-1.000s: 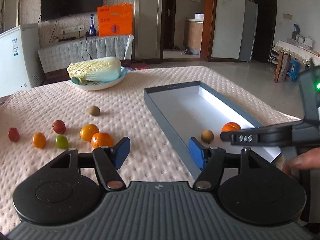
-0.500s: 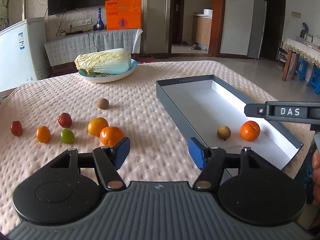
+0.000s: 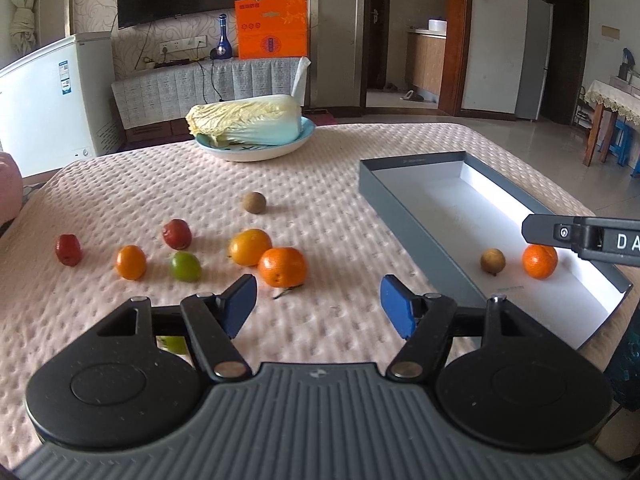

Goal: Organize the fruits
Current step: 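Grasp a green tomato with the left tool while the right tool grasps an orange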

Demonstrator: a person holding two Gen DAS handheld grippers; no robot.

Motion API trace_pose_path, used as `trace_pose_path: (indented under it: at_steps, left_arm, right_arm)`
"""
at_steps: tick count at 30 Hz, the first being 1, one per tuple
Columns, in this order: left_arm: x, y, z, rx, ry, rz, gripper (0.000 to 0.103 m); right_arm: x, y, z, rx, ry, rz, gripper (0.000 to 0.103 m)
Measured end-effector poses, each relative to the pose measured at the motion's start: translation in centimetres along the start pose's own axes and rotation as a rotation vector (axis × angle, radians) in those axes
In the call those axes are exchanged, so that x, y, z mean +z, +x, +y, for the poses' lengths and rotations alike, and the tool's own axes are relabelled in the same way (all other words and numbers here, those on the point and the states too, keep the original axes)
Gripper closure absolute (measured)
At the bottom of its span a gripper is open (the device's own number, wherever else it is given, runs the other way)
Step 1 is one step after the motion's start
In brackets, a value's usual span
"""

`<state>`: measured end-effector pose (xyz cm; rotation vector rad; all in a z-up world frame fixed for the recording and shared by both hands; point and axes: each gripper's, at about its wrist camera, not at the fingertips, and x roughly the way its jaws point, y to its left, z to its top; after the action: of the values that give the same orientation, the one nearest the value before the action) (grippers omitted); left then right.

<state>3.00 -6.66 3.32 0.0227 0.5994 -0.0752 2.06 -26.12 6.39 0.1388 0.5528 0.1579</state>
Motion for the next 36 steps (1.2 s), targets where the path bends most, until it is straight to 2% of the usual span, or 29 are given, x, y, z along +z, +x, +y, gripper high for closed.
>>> trace_pose_path:
  at_steps: [12,26,36]
  left_arm:
    - [-0.4,-0.9,4.4,0.045,-0.034,0.001,0.030]
    - [-1.3,-1.0,8.0,0.083,-0.076,0.015,0.029]
    - [-1.9,-0.2,9.1,0.084,-0.095,0.026,0.029]
  right_arm:
    - [-0.5,0.9,5.7,0.105,-0.097,0.007,0.043]
    - [-1.2,1.9,9.5,0.188,-0.155,0.025,0.043]
    - [-1.8,2.8,11.0,0.197,-0.199,0.045,0.043]
